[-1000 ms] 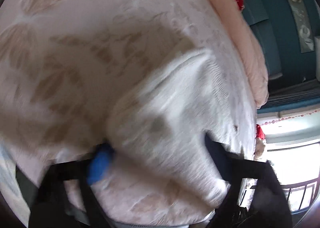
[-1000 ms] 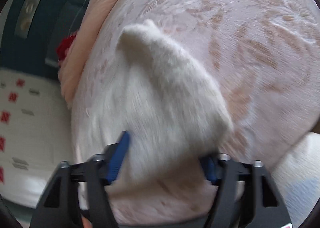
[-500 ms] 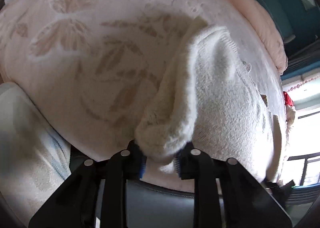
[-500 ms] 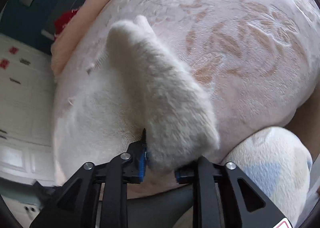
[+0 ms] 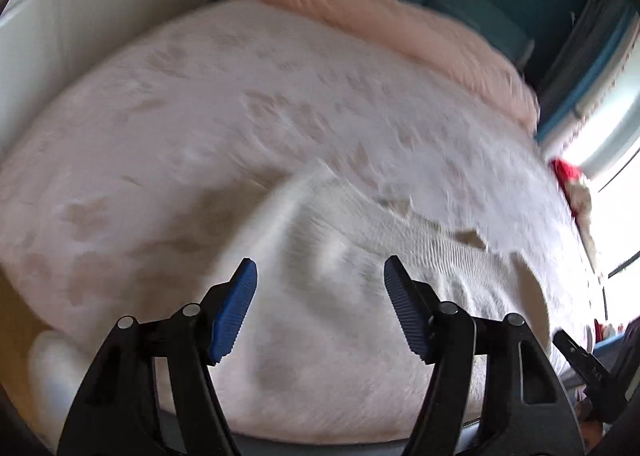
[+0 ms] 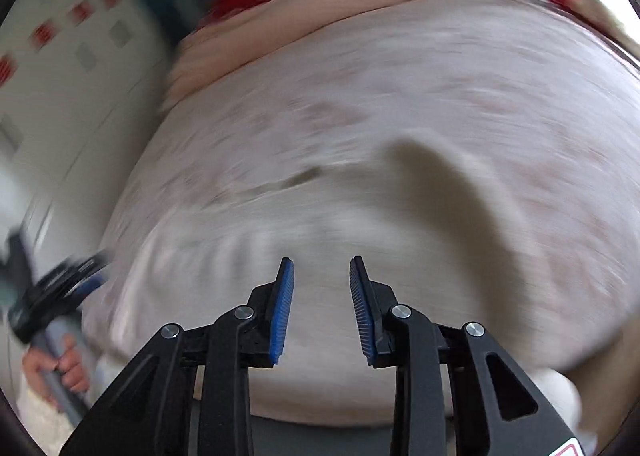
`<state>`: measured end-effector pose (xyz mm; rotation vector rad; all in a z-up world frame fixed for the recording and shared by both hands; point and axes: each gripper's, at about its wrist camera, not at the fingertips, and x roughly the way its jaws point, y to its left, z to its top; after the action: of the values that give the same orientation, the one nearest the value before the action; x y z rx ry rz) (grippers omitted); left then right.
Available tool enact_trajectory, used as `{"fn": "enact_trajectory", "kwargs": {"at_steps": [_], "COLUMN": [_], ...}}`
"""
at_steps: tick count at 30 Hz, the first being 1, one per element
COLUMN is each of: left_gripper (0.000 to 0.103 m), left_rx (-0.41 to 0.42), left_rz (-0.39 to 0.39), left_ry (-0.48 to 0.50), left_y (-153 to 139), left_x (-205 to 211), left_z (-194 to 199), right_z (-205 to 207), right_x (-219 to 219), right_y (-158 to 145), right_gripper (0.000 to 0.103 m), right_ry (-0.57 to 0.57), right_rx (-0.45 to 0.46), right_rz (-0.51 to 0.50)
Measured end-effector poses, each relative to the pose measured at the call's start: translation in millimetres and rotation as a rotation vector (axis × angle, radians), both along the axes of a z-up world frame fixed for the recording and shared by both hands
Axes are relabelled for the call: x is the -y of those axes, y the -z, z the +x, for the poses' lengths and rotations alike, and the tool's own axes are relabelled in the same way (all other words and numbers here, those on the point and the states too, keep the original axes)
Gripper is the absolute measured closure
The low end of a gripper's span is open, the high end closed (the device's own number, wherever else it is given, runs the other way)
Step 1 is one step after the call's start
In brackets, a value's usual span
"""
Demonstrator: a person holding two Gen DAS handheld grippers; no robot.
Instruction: Fold small clothes
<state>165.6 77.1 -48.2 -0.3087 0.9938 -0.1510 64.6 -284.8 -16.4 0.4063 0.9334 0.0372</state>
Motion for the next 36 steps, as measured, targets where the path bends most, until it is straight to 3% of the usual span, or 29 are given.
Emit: {"fn": "enact_trajectory", "kwargs": {"at_steps": [3,6,7,9,12,15,17,18,20,21,22,24,27,28,29,30,31,34,36], "left_gripper": [0.039,0.039,0.038,0.037,0.033,0.026,0.025,0.025,0.022,0.020,0.016,0.015,0.015,0.020,0.046,0.070,0.095,0.095,0.095], "left_rx": [-0.055,-0.078,-0.046,-0.024,-0.021,-0.006,-0.011,-0.012,0.016,0.033,0.035,-0.002,-0.119,-0.151,-0.157,-0.149,-0.160,-0.099,-0.099], "left_rz": [0.010,0.103,0.122,0.140,0.143,0.147,0.169,0.158,0.095,0.051,0.019,-0.021,-0.017,-0.015,-0.013,0.012,0.022,0.049,0.080], "left_ry": [0.059,0.066,0.086,0.127,0.147,0.144,0.161,0.170,0.137,0.102,0.071,0.013,-0.034,-0.047,-0.047,-0.024,0.022,0.018,-0.003], "left_y": [37.9,71.3,74.6,73.6,73.4,75.0,71.7,64.2,46.9,37.3,31.5,29.5,52.7,61.3,66.3,68.9,69.9,55.1,57.3], "left_x": [30.1,40.0,39.1,40.1,41.0,42.1,47.3,44.8,29.6,17.5,8.0,-7.3,-15.7,-16.6,-15.9,-12.6,-7.7,-7.9,-12.5], "left_z": [13.6,18.3,17.1,16.0,17.5,16.1,17.2,19.9,20.7,24.6,31.9,58.5,104.0,114.5,119.2,124.9,130.4,133.5,139.3], "right_z": [30.6,59.4,64.2,72.2,67.8,82.1,79.3,74.0,64.8,60.9,59.7,71.2,107.7,115.0,119.3,123.0,120.7,112.2,109.8], "right_x": [-49.6,-69.0,-59.9,-41.3,-24.2,-14.8,7.6,21.5,40.4,52.0,67.4,92.8,110.2,110.4,109.0,104.8,104.1,108.2,130.6], "right_y": [22.0,61.4,74.5,76.2,59.6,74.7,72.9,60.1,36.9,26.5,18.5,20.4,53.5,63.8,71.1,74.0,70.3,37.2,39.8], "right_gripper": [0.075,0.083,0.091,0.103,0.099,0.103,0.103,0.097,0.073,0.048,0.038,0.038,0.037,0.043,0.059,0.094,0.095,0.096,0.096], "right_ry": [-0.124,-0.186,-0.170,-0.090,-0.011,-0.036,-0.021,0.021,0.084,0.119,0.165,0.218,0.229,0.223,0.211,0.168,0.157,0.193,0.263], "right_rx": [-0.025,-0.086,-0.101,-0.116,-0.100,-0.172,-0.167,-0.152,-0.083,-0.047,-0.017,-0.027,-0.150,-0.174,-0.190,-0.182,-0.165,-0.042,-0.048], "right_rz": [-0.018,-0.118,-0.132,-0.038,-0.012,-0.159,-0.038,-0.032,-0.082,-0.102,-0.126,-0.173,-0.190,-0.191,-0.190,-0.150,-0.131,-0.161,-0.131]}}
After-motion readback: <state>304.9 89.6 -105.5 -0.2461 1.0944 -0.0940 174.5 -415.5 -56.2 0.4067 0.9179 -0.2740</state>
